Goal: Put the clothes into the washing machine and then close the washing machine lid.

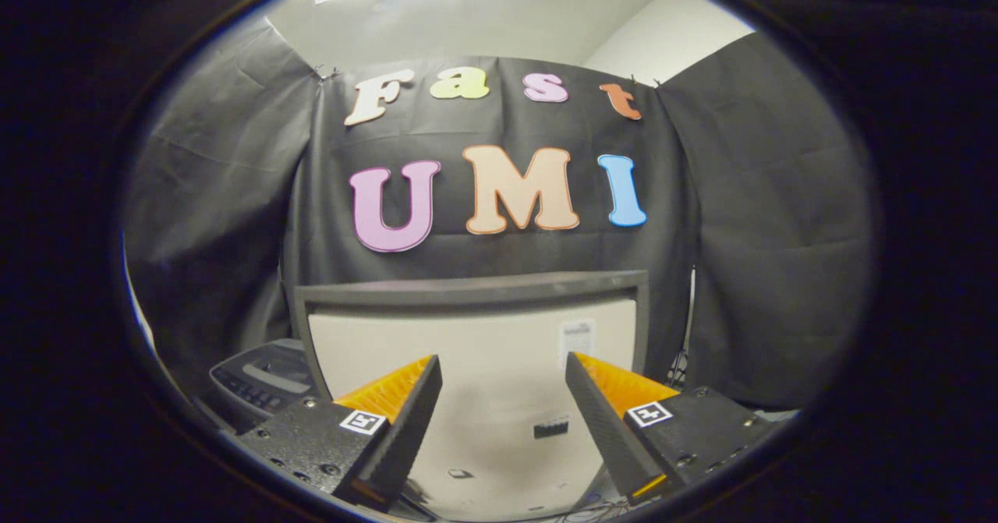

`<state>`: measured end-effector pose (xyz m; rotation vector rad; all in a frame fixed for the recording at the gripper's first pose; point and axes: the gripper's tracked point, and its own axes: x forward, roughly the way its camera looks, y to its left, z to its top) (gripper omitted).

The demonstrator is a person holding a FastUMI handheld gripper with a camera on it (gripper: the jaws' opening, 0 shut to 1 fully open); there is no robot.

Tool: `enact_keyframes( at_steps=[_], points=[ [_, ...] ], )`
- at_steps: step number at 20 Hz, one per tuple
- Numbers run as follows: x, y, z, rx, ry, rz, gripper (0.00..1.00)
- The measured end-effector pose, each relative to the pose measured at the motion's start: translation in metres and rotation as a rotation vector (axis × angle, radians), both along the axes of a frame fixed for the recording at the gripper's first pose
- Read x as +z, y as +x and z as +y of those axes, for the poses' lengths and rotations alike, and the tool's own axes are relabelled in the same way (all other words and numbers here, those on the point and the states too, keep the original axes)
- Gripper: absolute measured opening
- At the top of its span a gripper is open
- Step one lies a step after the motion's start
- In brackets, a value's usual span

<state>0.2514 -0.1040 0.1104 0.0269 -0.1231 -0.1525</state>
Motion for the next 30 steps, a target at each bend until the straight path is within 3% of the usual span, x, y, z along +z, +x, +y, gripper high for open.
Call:
enact_keyframes(
  at_steps=[3,9,19,30],
  points=[
    [-0.035,-0.035,0.019,0.104,0.020,0.008,0.97],
    [-0.069,-0.083,0.018,0.078,0.026,0.029,0.97],
    [-0.115,-0.086,0.041,0.093,-0.025,0.129,0.97],
    [-0.112,-0.088,0.043,0.119,-0.016,0.134,0.97]
  ],
)
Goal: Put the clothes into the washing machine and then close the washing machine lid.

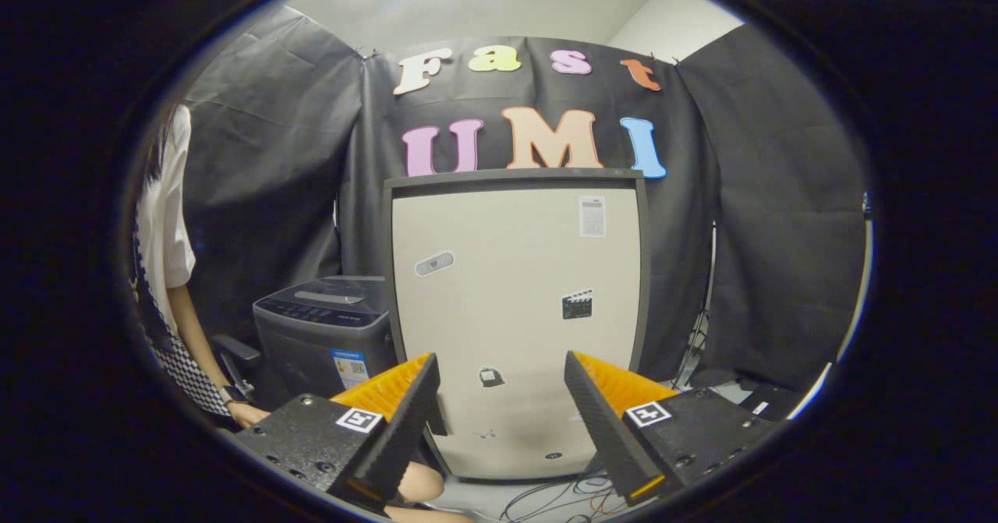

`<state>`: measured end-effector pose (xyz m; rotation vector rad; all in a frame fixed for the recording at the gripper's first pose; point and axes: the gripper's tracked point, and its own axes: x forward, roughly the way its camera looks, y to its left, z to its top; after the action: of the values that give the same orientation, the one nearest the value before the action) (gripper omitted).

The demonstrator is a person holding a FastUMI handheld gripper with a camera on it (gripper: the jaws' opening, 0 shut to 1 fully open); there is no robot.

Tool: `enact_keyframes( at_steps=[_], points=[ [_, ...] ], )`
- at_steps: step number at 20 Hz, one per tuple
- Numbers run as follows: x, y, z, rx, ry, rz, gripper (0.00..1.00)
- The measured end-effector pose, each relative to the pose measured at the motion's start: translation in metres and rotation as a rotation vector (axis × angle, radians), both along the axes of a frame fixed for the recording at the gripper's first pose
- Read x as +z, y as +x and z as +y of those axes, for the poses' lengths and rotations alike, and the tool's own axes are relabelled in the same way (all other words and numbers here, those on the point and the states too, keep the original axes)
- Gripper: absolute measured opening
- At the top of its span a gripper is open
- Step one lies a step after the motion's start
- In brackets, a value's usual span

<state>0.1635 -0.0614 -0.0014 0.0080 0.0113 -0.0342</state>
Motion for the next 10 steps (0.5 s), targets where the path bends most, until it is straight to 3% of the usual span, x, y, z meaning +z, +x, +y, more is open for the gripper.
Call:
enact_keyframes(
  at_steps=[10],
  points=[
    [0.0004,0.0017,-0.0005,0.000,0.000,0.002,0.98]
  ],
)
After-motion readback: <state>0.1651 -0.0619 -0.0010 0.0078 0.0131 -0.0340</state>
